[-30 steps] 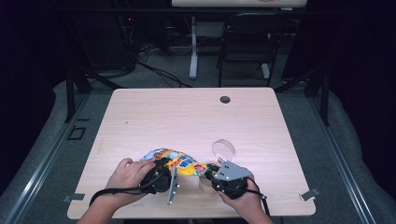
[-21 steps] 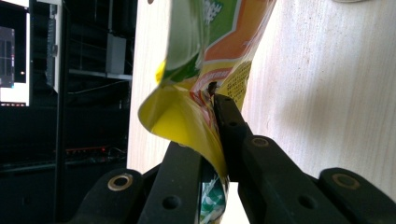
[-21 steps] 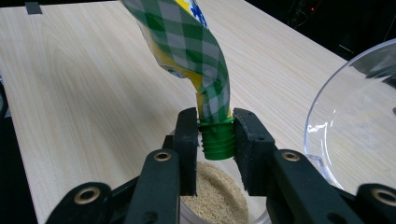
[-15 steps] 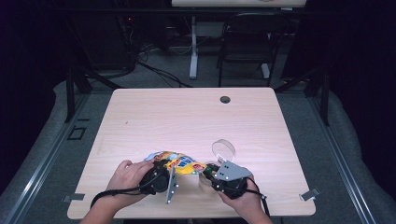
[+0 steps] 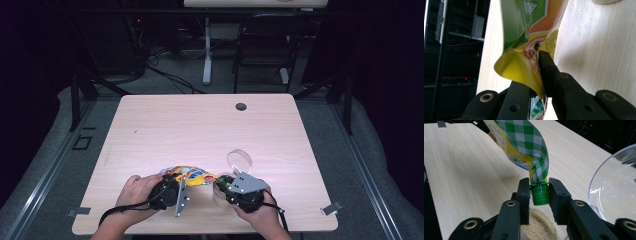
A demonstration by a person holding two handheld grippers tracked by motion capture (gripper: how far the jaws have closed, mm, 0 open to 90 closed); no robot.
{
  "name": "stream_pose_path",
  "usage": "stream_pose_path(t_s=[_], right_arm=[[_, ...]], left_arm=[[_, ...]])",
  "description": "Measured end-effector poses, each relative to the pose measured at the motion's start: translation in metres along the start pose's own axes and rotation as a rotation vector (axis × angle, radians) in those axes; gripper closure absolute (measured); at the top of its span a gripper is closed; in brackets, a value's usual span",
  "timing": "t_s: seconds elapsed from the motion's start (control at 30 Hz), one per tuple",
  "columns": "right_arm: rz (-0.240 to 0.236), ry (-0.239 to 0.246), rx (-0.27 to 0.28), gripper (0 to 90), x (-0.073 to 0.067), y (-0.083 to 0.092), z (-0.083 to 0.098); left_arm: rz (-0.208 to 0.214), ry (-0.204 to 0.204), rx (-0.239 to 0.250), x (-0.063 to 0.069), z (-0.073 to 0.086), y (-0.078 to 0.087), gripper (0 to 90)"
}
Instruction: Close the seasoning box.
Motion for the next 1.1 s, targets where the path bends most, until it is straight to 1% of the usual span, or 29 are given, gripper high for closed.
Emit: stream_pose_path(t_s=[0.03, 0.1, 0.13, 0.17, 0.27, 0.37, 0.47, 0.63, 0.7, 0.73, 0.77, 0.9, 0.93, 1.0, 1.1], right_arm=[[0.000, -0.001, 0.001, 71.7, 0.000, 0.000, 0.000], [-0.001, 0.000, 0.002, 71.7, 0.000, 0.000, 0.000], [0.001, 0.002, 0.000, 71.7, 0.000, 0.000, 0.000], [0.001, 0.002, 0.001, 71.7, 0.000, 0.000, 0.000], [0.002, 0.000, 0.005, 71.6, 0.000, -0.001, -0.001], [0.001, 0.001, 0.007, 71.6, 0.000, 0.000, -0.001], [-0.001, 0.000, 0.011, 71.6, -0.001, 0.000, -0.002], [-0.003, 0.002, 0.012, 71.6, -0.001, -0.001, -0.002], [-0.003, 0.004, 0.014, 71.5, -0.002, -0.001, -0.003], [-0.003, 0.005, 0.016, 71.5, -0.002, -0.002, -0.003], [-0.005, 0.007, 0.017, 71.5, -0.002, -0.002, -0.003], [-0.004, 0.010, 0.019, 71.5, -0.003, -0.002, -0.004], [-0.005, 0.010, 0.020, 71.4, -0.003, -0.002, -0.004], [-0.005, 0.011, 0.022, 71.4, -0.003, -0.002, -0.004], [-0.006, 0.010, 0.026, 71.4, -0.003, -0.003, -0.005]], left_arm=[[0.002, -0.002, -0.003, 0.000, 0.001, 0.000, 87.5], [0.000, 0.008, 0.001, 0.001, 0.001, -0.001, 87.4], [-0.004, 0.013, 0.014, 0.001, 0.001, -0.002, 87.3], [0.003, 0.037, 0.019, 0.003, 0.001, -0.003, 87.4], [0.009, 0.041, 0.020, 0.005, 0.002, -0.004, 87.1], [0.017, 0.064, 0.026, 0.006, 0.003, -0.005, 87.2], [0.030, 0.098, 0.043, 0.009, 0.004, -0.007, 87.3], [0.048, 0.128, 0.054, 0.012, 0.007, -0.008, 87.3], [0.053, 0.152, 0.068, 0.014, 0.007, -0.010, 87.3], [0.057, 0.146, 0.061, 0.014, 0.009, -0.009, 87.2], [0.062, 0.169, 0.074, 0.016, 0.008, -0.010, 87.2], [0.074, 0.179, 0.079, 0.017, 0.010, -0.011, 87.1], [0.078, 0.188, 0.084, 0.018, 0.010, -0.012, 87.0], [0.086, 0.189, 0.082, 0.018, 0.011, -0.012, 86.8], [0.105, 0.210, 0.088, 0.020, 0.013, -0.013, 86.4]])
Point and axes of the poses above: each handheld gripper's, and its own axes: y roughly backward along the jaws, z roughly out of its underside, x roughly to its right, the point moved 9 cm from there along -y, roughly forward along the jaws, and after that the axes turned 1 degree about x, right-handed, at the moved point
